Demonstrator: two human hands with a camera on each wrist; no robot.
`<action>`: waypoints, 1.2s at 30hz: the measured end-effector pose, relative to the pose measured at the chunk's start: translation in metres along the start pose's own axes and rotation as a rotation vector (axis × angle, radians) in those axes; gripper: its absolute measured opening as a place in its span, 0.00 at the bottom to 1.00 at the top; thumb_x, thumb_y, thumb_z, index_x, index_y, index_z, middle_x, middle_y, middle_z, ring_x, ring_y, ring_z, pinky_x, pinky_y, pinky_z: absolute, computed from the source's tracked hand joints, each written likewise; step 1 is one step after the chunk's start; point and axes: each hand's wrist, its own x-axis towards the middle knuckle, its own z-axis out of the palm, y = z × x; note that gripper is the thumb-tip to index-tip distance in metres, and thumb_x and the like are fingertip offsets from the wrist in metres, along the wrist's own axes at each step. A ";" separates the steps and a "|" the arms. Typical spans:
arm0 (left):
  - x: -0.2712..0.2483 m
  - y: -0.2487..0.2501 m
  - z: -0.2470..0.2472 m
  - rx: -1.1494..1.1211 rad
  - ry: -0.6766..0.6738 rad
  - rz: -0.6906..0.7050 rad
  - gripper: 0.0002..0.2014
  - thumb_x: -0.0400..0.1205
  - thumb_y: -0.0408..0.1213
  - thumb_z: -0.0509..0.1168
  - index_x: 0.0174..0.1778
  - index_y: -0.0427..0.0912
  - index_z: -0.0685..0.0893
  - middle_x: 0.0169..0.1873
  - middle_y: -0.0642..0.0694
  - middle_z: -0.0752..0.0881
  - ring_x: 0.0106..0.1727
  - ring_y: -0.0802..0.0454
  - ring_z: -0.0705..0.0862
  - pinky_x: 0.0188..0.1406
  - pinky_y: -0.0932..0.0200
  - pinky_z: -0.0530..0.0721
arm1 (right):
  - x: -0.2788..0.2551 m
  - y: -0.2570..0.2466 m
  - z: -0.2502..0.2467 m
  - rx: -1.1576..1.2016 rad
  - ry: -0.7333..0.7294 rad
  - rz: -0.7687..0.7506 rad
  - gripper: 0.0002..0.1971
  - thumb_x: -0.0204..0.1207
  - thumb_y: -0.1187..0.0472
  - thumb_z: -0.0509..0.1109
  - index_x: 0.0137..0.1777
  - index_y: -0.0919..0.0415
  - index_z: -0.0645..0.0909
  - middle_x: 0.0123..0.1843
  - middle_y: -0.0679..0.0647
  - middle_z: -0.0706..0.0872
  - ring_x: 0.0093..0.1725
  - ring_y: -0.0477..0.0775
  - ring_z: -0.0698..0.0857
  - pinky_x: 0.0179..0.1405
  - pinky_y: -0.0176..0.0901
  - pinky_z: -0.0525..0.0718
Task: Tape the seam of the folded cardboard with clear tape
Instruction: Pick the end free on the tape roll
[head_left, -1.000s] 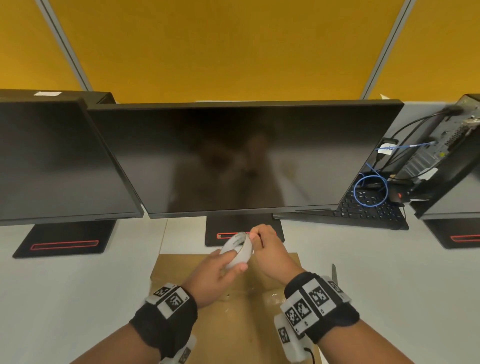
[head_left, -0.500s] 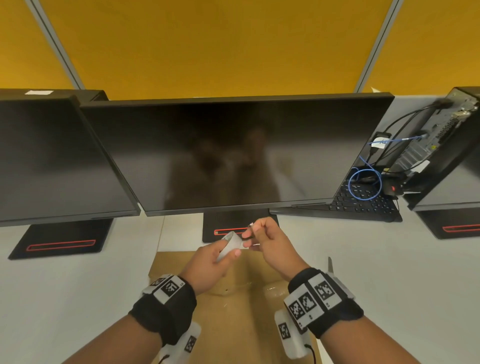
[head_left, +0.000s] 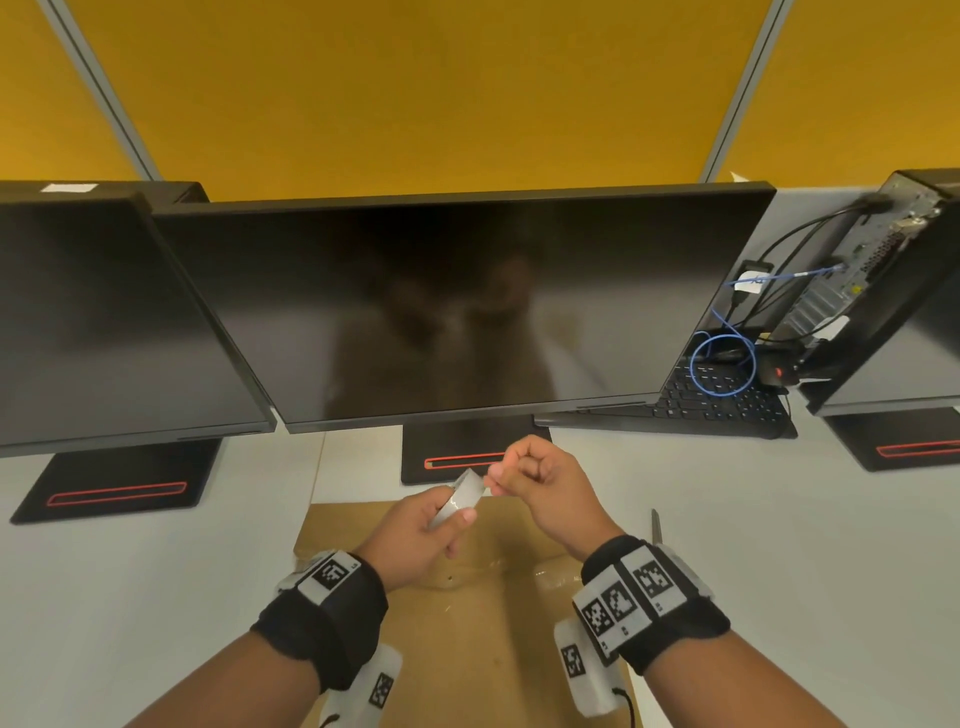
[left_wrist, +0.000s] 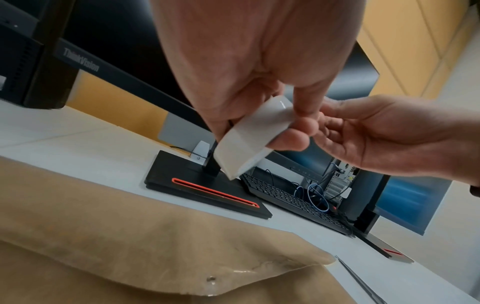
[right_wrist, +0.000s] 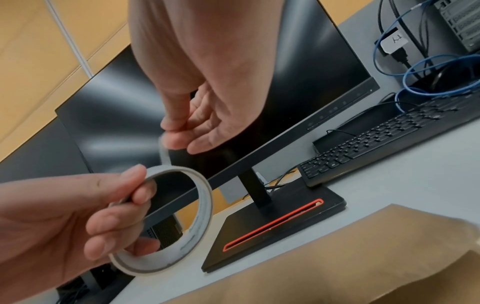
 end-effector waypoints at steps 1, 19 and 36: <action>0.001 -0.001 0.001 0.006 0.003 -0.005 0.13 0.84 0.44 0.61 0.32 0.52 0.76 0.25 0.53 0.82 0.30 0.60 0.79 0.41 0.62 0.78 | -0.001 0.001 0.000 -0.015 -0.025 -0.001 0.04 0.78 0.63 0.71 0.44 0.62 0.80 0.34 0.53 0.89 0.38 0.47 0.88 0.49 0.39 0.85; 0.008 0.003 -0.005 -0.087 -0.090 -0.050 0.09 0.84 0.40 0.61 0.44 0.39 0.82 0.31 0.50 0.86 0.35 0.63 0.85 0.46 0.65 0.78 | -0.003 -0.002 -0.001 0.048 -0.108 0.002 0.03 0.80 0.65 0.68 0.44 0.61 0.77 0.32 0.53 0.86 0.34 0.47 0.85 0.44 0.39 0.84; 0.019 -0.008 -0.010 0.268 0.022 -0.104 0.13 0.79 0.58 0.61 0.39 0.53 0.79 0.36 0.53 0.83 0.42 0.54 0.82 0.43 0.59 0.79 | -0.006 0.010 -0.012 0.156 0.281 0.086 0.06 0.80 0.62 0.67 0.43 0.63 0.77 0.33 0.58 0.85 0.35 0.51 0.85 0.53 0.43 0.87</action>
